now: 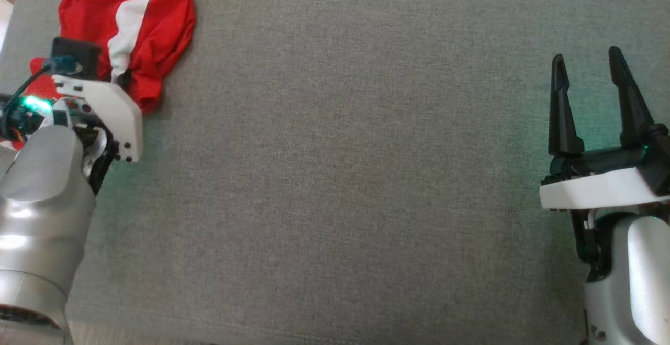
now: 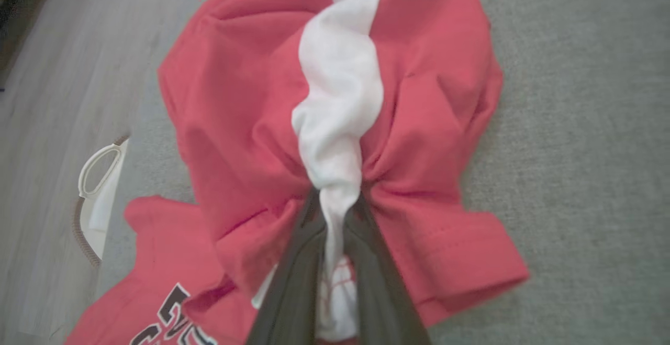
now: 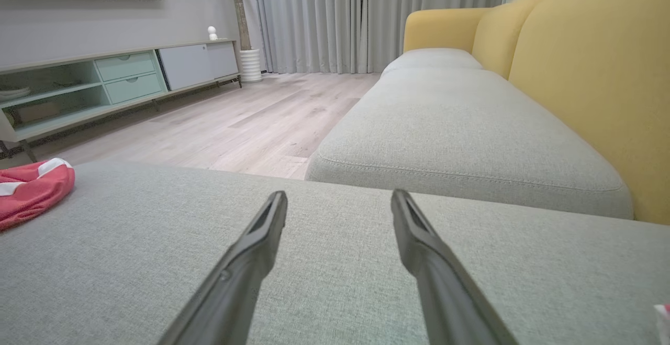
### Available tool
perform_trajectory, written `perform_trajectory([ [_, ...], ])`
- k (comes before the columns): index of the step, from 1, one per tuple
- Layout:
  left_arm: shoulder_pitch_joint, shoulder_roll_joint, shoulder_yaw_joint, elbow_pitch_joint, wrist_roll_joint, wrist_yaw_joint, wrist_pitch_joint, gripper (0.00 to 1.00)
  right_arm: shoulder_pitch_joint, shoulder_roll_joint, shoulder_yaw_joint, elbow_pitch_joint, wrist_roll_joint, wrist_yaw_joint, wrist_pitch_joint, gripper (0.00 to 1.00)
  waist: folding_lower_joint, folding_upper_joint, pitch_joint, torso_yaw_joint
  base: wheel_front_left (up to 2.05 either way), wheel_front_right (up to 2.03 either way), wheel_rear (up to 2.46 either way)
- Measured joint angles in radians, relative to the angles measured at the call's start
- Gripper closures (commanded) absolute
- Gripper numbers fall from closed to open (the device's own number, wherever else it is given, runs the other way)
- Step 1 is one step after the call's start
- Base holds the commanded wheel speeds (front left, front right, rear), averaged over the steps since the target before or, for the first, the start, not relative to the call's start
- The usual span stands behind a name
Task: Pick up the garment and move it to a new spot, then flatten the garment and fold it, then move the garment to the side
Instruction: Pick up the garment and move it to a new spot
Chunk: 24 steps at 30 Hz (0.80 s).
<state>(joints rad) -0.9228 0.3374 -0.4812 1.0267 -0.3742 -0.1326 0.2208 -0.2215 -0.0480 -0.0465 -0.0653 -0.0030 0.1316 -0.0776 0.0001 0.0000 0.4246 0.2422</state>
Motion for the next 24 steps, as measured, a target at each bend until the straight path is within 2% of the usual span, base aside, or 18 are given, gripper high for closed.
perform_trajectory([
  [8, -0.036, 0.012, 0.003, 0.0, -0.018, 0.001, -0.24, 1.0, 0.0, 0.0, 0.007, 0.054, 0.032, 0.0, -0.026, 0.0, -0.0001, 0.0, -0.072, -0.009, 0.0, 0.0, 0.0],
  [12, -0.081, 0.004, 0.004, -0.045, -0.018, 0.001, -0.311, 1.0, 0.003, 0.0, 0.023, 0.1, 0.067, 0.0, -0.054, 0.0, -0.0002, 0.0, -0.124, -0.021, 0.0, 0.0, 0.0],
  [17, -0.087, -0.034, -0.013, -0.125, -0.033, 0.0, -0.297, 1.0, 0.007, 0.0, 0.058, 0.165, 0.101, 0.0, -0.088, 0.0, -0.0003, 0.0001, -0.187, -0.05, 0.0, 0.0, 0.0],
  [24, -0.069, -0.075, -0.071, -0.265, -0.042, 0.001, -0.198, 1.0, -0.002, 0.0, 0.117, 0.218, 0.147, 0.0, -0.127, 0.0, -0.0003, 0.0001, -0.216, -0.123, 0.0, 0.0, 0.0],
])
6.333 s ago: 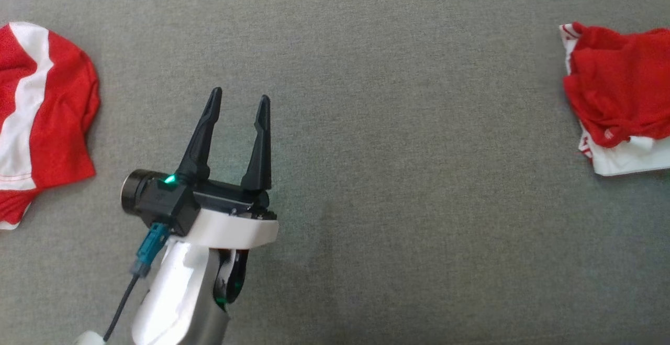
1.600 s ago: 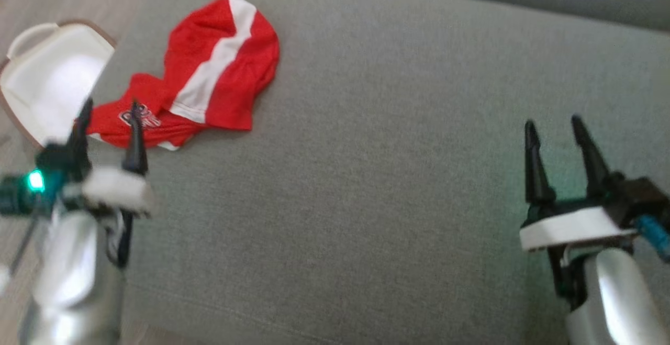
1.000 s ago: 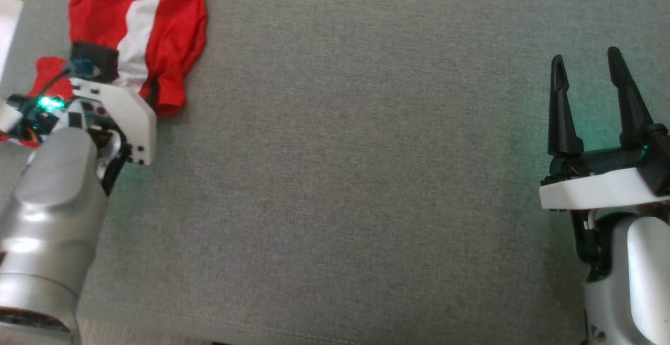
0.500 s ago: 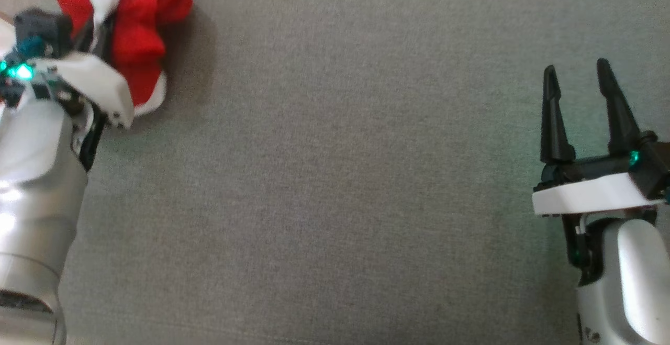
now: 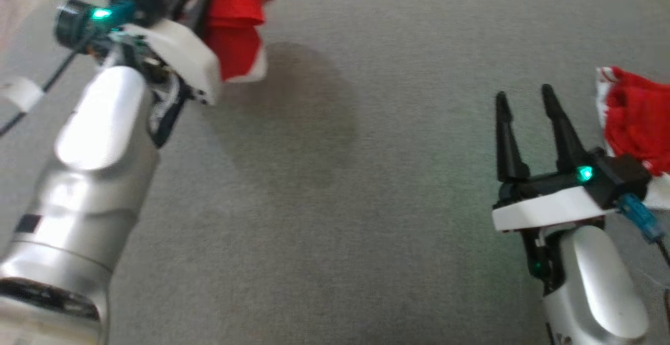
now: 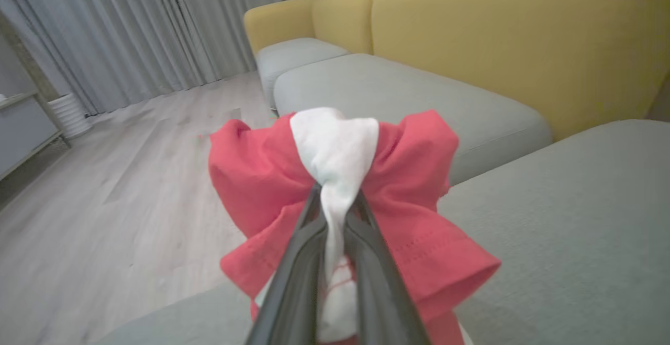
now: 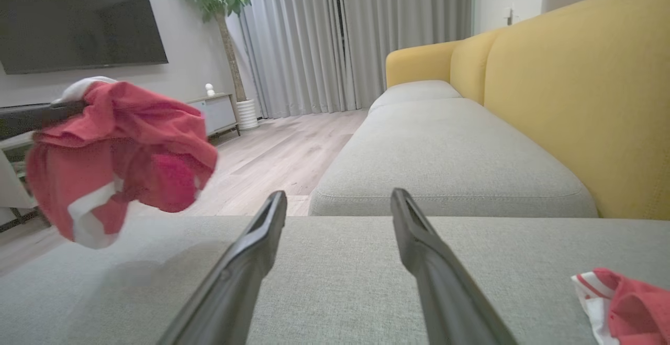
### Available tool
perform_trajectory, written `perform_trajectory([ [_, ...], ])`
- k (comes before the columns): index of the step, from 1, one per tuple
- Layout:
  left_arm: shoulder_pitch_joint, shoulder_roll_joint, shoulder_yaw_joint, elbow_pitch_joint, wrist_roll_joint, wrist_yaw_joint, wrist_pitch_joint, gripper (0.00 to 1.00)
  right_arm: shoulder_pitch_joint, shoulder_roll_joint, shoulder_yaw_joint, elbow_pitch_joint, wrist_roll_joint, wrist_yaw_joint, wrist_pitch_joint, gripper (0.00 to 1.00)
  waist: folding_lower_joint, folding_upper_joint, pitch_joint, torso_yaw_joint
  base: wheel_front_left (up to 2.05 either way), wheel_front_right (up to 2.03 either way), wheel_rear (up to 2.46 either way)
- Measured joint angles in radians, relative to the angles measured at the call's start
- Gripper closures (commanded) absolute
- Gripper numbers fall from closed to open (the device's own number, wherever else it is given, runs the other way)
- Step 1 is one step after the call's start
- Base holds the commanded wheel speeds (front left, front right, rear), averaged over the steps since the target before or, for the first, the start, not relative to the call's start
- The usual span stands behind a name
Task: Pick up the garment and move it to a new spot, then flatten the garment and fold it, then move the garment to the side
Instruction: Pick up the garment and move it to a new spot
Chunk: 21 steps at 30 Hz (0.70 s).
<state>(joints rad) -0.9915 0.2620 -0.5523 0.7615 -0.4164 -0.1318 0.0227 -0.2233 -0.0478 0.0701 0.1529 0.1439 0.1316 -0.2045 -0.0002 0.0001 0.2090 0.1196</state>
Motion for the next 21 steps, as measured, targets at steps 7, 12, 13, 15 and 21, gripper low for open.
perform_trajectory([
  [7, 0.071, -0.051, -0.081, -0.134, 0.021, 0.043, 0.102, 1.0, -0.07, 0.0, 0.084, 0.061, 0.051, 0.0, -0.034, 0.0, 0.0002, 0.0, 0.005, -0.118, 0.0, 0.0, 0.0],
  [12, 0.11, -0.101, -0.106, -0.14, 0.02, 0.067, 0.112, 0.0, -0.088, -0.001, 0.113, 0.089, 0.073, 0.0, -0.043, 0.0, 0.0002, 0.0, 0.012, -0.191, 0.0, 0.0, 0.0],
  [13, 0.115, -0.111, -0.107, -0.14, 0.02, 0.07, 0.098, 0.0, -0.091, -0.001, 0.112, 0.092, 0.077, 0.0, -0.044, 0.0, 0.0002, 0.0, 0.013, -0.203, 0.0, 0.0, 0.0],
  [15, 0.12, -0.123, -0.105, -0.147, 0.02, 0.085, 0.051, 0.0, -0.094, -0.001, 0.111, 0.098, 0.077, 0.0, -0.044, 0.0, 0.0002, 0.0, 0.013, -0.221, 0.0, 0.0, 0.0],
  [21, 0.131, -0.105, -0.053, -0.164, 0.011, 0.14, -0.08, 0.0, -0.09, -0.001, 0.088, 0.104, 0.076, 0.0, -0.047, 0.0, 0.0002, 0.0, -0.009, -0.208, 0.0, 0.0, 0.0],
])
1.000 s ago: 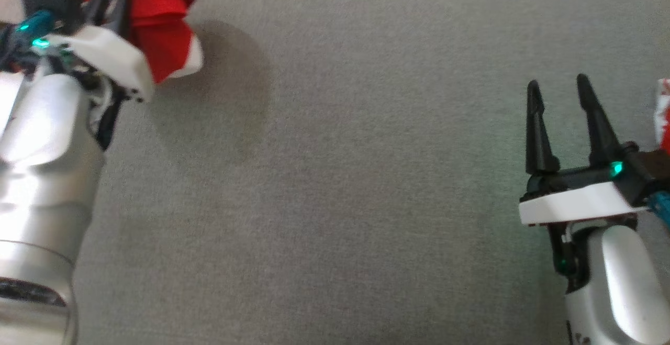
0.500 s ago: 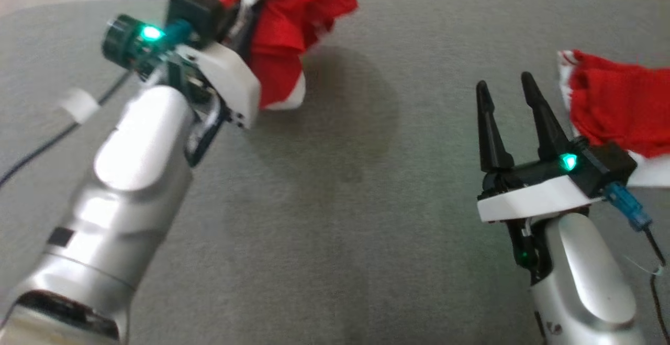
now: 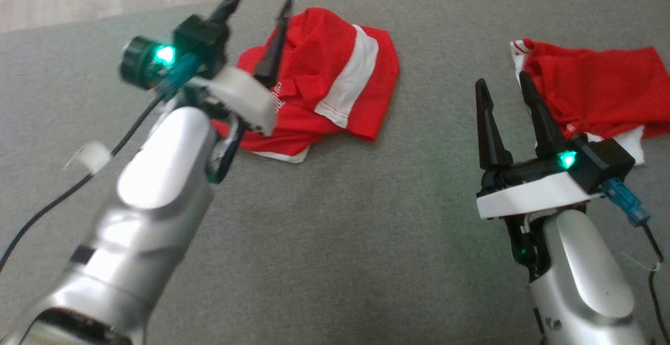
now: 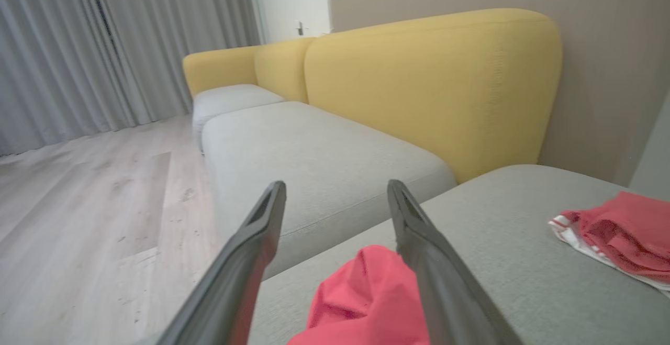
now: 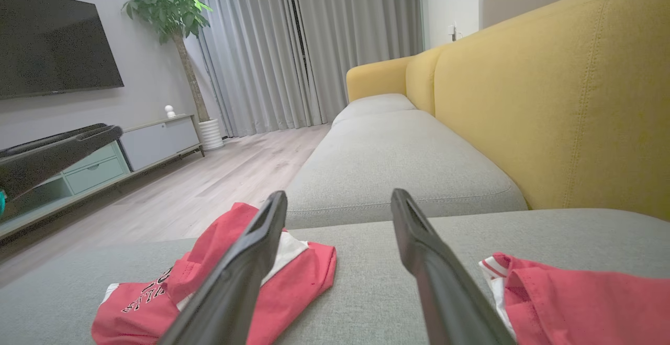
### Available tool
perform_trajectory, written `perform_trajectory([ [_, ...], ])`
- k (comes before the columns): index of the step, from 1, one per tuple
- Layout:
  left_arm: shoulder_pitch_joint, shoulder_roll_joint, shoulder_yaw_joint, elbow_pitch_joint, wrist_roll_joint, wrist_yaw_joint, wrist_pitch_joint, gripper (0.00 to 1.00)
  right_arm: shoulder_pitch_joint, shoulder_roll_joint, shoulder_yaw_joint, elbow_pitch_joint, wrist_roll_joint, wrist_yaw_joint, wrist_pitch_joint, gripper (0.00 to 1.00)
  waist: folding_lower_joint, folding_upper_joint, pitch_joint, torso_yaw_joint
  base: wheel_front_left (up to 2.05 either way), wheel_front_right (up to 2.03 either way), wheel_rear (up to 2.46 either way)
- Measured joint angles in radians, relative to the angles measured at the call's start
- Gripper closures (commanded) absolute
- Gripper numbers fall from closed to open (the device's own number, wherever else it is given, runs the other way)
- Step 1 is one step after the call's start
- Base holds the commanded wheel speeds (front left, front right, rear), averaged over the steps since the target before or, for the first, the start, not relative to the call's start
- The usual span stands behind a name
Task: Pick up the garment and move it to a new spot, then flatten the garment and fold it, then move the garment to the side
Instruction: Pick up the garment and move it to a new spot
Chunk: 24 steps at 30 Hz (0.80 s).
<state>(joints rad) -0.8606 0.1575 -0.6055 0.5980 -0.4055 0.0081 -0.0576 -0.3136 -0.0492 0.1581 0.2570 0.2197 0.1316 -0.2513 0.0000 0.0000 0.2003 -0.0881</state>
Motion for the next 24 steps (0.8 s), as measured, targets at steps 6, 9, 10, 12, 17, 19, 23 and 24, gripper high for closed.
perform_trajectory([
  [6, 0.129, 0.092, 0.046, -0.038, -0.011, 0.037, -0.106, 0.0, 0.053, 0.0, -0.031, -0.007, -0.013, 0.0, -0.004, 0.0, -0.0001, 0.0, -0.034, 0.058, 0.0, 0.0, 0.0],
  [9, 0.212, 0.142, 0.046, -0.072, 0.015, 0.058, -0.153, 0.0, 0.09, 0.001, -0.05, -0.006, -0.027, 0.0, -0.004, 0.0, -0.0001, 0.0, -0.053, 0.096, 0.0, 0.0, 0.0],
  [10, 0.241, 0.154, 0.049, -0.082, 0.019, 0.065, -0.162, 0.0, 0.099, 0.001, -0.058, -0.006, -0.031, 0.0, -0.004, 0.0, -0.0001, 0.0, -0.06, 0.11, 0.0, 0.0, 0.0],
  [12, 0.308, 0.158, 0.063, -0.102, -0.003, 0.073, -0.175, 0.0, 0.109, 0.001, -0.069, -0.003, -0.04, 0.0, -0.004, 0.0, -0.0001, 0.0, -0.074, 0.136, 0.0, 0.0, 0.0],
  [17, 0.493, 0.15, 0.112, -0.198, -0.04, 0.108, -0.192, 0.0, 0.143, 0.001, -0.094, -0.003, -0.045, 0.0, -0.004, 0.0, -0.0002, 0.0, -0.108, 0.194, 0.0, 0.0, 0.0],
  [19, 0.554, 0.142, 0.148, -0.253, -0.04, 0.126, -0.192, 0.0, 0.154, 0.001, -0.102, -0.002, -0.048, 0.0, -0.004, 0.0, -0.0002, 0.0, -0.114, 0.213, 0.0, 0.0, 0.0],
  [23, 0.63, 0.105, 0.189, -0.332, -0.011, 0.126, -0.192, 0.0, 0.162, 0.001, -0.103, -0.001, -0.061, 0.0, -0.002, 0.0, -0.0001, 0.0, -0.116, 0.241, 0.0, 0.0, 0.0],
  [24, 0.641, 0.096, 0.193, -0.346, -0.002, 0.125, -0.192, 0.0, 0.162, 0.001, -0.103, -0.002, -0.066, 0.0, 0.003, 0.0, -0.0001, 0.0, -0.115, 0.245, 0.0, 0.0, 0.0],
])
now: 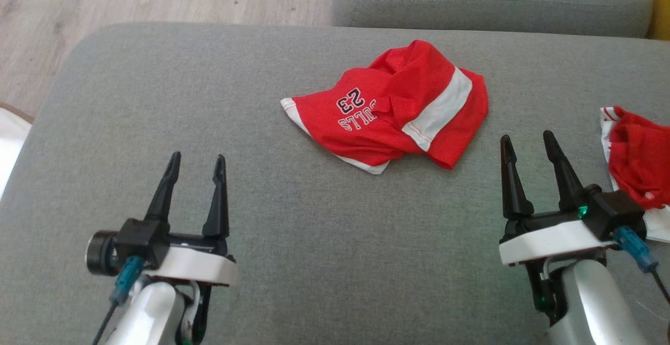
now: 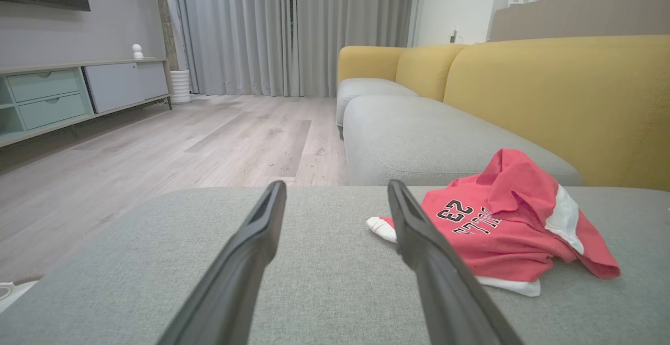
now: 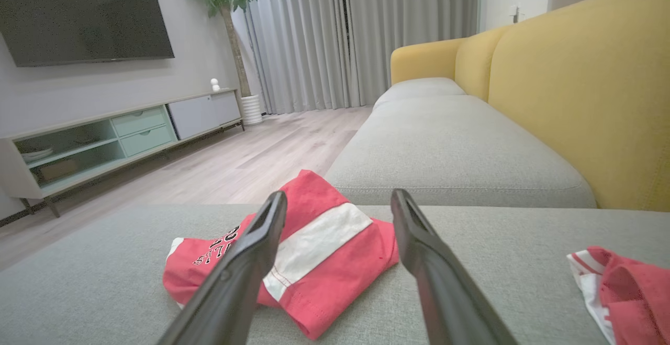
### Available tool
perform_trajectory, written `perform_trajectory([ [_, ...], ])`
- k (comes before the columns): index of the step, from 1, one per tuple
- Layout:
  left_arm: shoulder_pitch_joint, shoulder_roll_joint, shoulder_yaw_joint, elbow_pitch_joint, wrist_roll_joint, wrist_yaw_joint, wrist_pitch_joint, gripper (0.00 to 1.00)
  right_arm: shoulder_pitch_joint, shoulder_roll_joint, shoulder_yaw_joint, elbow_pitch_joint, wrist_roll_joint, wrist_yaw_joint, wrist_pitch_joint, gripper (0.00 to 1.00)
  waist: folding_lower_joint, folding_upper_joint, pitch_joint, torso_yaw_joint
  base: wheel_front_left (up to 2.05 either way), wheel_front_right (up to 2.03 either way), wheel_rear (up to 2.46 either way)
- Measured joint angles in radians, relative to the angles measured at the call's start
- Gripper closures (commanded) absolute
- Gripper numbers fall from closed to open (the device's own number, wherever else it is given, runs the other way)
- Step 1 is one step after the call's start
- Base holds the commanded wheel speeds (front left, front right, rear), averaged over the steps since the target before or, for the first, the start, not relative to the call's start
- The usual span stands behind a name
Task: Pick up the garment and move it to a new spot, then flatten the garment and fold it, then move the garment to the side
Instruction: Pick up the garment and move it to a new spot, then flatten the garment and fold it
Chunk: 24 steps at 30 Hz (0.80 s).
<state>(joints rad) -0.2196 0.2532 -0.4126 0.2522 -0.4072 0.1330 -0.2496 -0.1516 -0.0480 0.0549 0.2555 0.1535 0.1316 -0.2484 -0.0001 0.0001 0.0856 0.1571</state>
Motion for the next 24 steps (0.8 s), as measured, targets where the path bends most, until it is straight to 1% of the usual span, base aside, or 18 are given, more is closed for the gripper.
perform_trajectory([
  [2, 0.01, -0.017, 0.012, -0.019, 0.02, -0.004, 0.0, 0.0, 0.0, 0.0, -0.002, -0.001, -0.01, 0.0, 0.004, 0.0, 0.0, 0.0, 0.005, 0.009, 0.0, 0.0, 0.0],
  [5, 0.01, -0.036, 0.028, -0.034, 0.044, -0.023, -0.001, 0.0, -0.003, 0.0, -0.002, -0.002, -0.028, 0.0, 0.026, 0.0, 0.0001, 0.0, 0.016, 0.023, 0.0, 0.0, 0.0],
  [10, 0.008, -0.081, 0.041, -0.033, 0.074, -0.057, -0.002, 0.0, -0.039, 0.0, 0.027, 0.057, -0.123, 0.0, 0.126, 0.0, 0.0002, 0.0, 0.048, 0.051, 0.0, 0.0, 0.0],
  [11, 0.008, -0.086, 0.042, -0.031, 0.084, -0.067, -0.002, 0.0, -0.057, 0.0, 0.035, 0.076, -0.145, 0.0, 0.141, 0.0, 0.0002, 0.0, 0.056, 0.058, 0.0, 0.0, 0.0],
  [12, 0.008, -0.086, 0.042, -0.031, 0.084, -0.067, -0.002, 0.0, -0.057, 0.0, 0.035, 0.076, -0.145, 0.0, 0.141, 0.0, 0.0002, 0.0, 0.056, 0.058, 0.0, 0.0, 0.0],
  [16, -0.004, -0.117, 0.057, -0.018, 0.102, -0.093, -0.002, 0.0, -0.144, -0.001, 0.059, 0.161, -0.22, 0.0, 0.173, 0.0, 0.0003, 0.0, 0.086, 0.089, 0.0, 0.0, 0.0],
  [18, -0.011, -0.131, 0.063, -0.017, 0.111, -0.103, -0.002, 0.0, -0.184, -0.015, 0.08, 0.204, -0.284, 0.0, 0.172, 0.0, 0.0002, 0.0, 0.101, 0.108, 0.0, 0.0, 0.0],
  [24, -0.025, -0.166, 0.088, -0.011, 0.137, -0.141, -0.003, 0.0, -0.283, -0.029, 0.02, 0.337, -0.364, 0.0, 0.159, 0.0, 0.0003, 0.0, 0.145, 0.162, 0.0, 0.0, 0.0],
])
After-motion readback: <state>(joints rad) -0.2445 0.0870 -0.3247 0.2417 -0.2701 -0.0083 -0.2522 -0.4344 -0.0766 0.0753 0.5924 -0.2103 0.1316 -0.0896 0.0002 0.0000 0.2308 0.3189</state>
